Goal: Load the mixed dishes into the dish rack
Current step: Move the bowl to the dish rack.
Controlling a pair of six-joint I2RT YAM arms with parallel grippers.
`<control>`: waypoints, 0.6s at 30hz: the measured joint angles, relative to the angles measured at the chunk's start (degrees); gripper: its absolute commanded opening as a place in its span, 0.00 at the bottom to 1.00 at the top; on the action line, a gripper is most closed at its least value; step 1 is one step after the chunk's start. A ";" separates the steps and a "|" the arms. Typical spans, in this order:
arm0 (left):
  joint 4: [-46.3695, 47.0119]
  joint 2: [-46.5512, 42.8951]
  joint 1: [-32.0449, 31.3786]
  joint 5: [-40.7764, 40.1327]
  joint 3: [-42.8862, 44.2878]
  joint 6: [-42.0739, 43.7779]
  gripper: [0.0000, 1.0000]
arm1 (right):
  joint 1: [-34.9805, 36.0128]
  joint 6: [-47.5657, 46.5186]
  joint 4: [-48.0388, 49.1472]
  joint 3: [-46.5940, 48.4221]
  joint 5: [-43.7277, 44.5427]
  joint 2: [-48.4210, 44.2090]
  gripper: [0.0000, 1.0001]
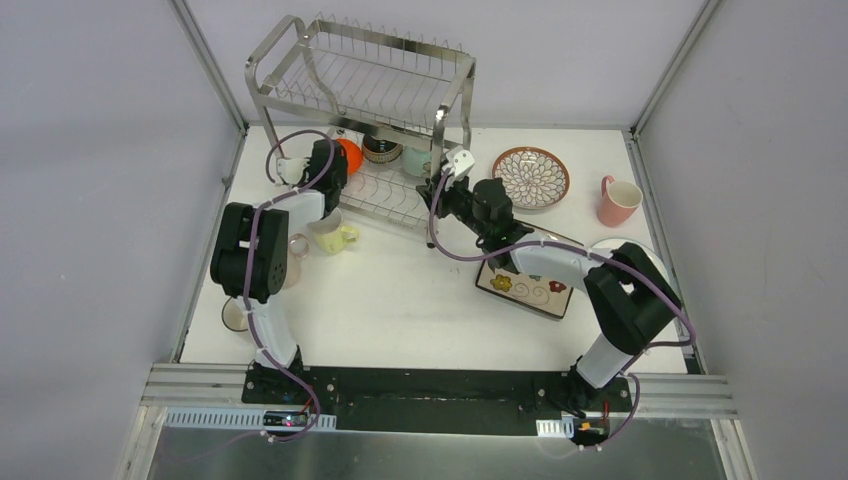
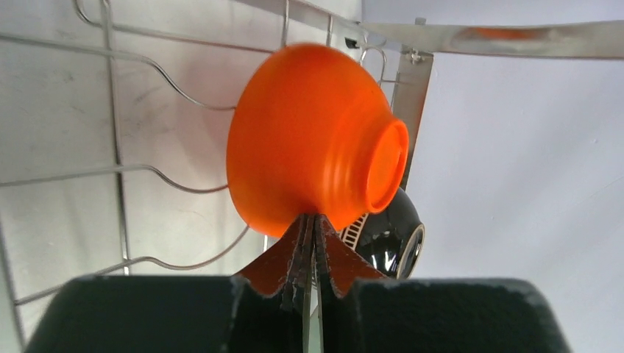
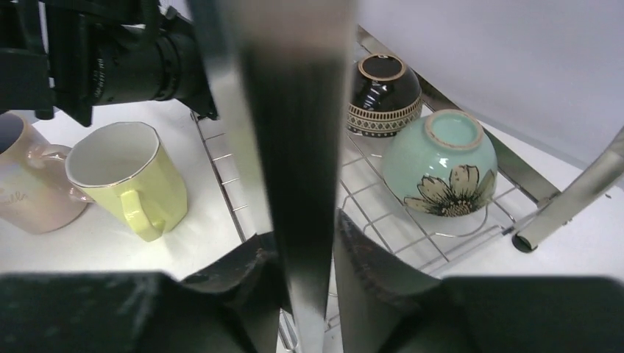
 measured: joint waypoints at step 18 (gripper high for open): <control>2.21 3.34 -2.40 -7.69 2.97 0.02 0.07 | -0.44 -0.44 6.73 -2.67 -5.18 0.72 0.00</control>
